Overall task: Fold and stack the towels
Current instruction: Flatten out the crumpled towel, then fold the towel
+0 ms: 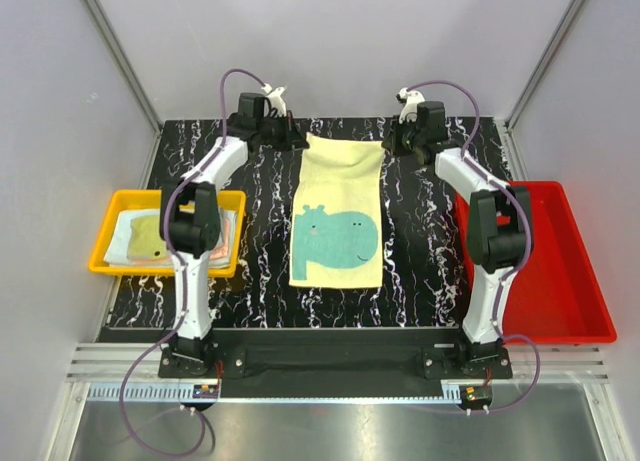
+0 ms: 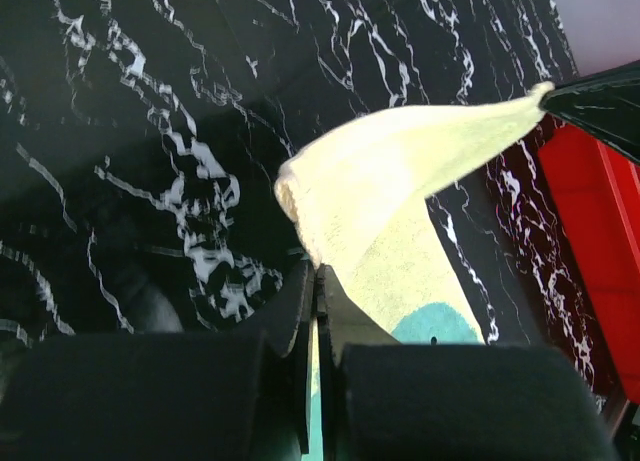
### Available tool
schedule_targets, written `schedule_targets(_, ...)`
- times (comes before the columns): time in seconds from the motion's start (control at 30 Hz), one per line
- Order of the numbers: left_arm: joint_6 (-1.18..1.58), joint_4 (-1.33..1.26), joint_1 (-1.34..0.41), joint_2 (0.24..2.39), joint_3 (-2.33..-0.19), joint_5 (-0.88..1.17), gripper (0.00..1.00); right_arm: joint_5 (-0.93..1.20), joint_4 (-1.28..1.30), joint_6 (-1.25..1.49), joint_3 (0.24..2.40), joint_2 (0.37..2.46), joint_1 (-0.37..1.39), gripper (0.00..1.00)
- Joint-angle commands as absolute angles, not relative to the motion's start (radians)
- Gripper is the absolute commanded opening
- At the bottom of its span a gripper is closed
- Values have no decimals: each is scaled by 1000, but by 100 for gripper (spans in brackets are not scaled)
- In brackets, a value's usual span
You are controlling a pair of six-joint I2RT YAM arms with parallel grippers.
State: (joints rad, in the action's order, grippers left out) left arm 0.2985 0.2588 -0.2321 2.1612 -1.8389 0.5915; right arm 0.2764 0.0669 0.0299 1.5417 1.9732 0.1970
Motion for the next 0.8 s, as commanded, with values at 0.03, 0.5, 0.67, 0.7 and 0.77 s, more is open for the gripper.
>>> schedule_targets(0.03, 275, 166, -222, 2227, -1947, 727, 0, 414, -51, -37, 1661, 2028, 198, 0)
schedule_targets(0.5, 100, 269, -215, 2113, -1809, 698, 0, 431, -5, -71, 1494, 1895, 195, 0)
schedule_targets(0.67, 97, 198, -215, 1959, -1602, 699, 0, 427, 51, -28, 1336, 1757, 204, 0)
schedule_targets(0.7, 97, 201, -215, 1944, -1579, 699, 0, 388, 81, -25, 1303, 1732, 207, 0)
schedule_targets(0.77, 97, 195, -216, 1892, -1508, 712, 0, 371, 133, -31, 1279, 1714, 225, 0)
